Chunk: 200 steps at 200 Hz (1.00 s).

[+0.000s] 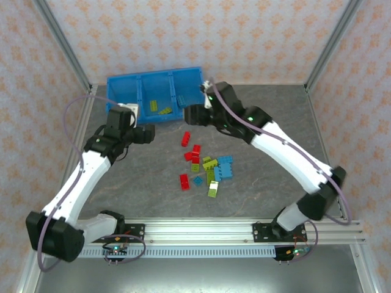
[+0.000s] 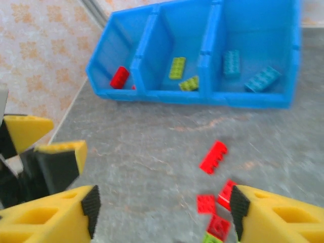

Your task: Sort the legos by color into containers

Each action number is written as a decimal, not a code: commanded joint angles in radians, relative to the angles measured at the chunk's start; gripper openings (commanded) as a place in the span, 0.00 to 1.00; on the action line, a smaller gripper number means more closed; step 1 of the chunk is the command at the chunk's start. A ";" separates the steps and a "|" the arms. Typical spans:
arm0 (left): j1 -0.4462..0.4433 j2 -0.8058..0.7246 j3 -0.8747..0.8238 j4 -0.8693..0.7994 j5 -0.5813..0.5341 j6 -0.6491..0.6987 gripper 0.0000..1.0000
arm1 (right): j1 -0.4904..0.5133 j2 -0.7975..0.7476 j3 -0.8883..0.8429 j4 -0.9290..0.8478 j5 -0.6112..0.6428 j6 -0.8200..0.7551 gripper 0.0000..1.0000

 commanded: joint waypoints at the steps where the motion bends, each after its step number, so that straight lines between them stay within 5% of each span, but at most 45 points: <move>1: -0.060 0.115 0.086 -0.090 0.121 -0.136 0.92 | -0.004 -0.115 -0.176 -0.061 0.114 0.020 0.80; 28: -0.171 0.309 0.181 -0.073 0.112 -0.125 0.88 | -0.013 -0.236 -0.354 0.033 0.205 0.052 1.00; 97: -0.240 0.764 0.448 -0.098 0.016 -0.115 0.69 | -0.034 -0.207 -0.358 -0.009 0.209 0.059 0.99; 138: -0.241 0.898 0.541 -0.116 0.051 -0.082 0.58 | -0.049 -0.203 -0.371 0.003 0.218 0.065 0.99; 200: -0.240 0.910 0.552 -0.131 0.030 -0.074 0.24 | -0.053 -0.167 -0.342 -0.004 0.186 0.079 0.99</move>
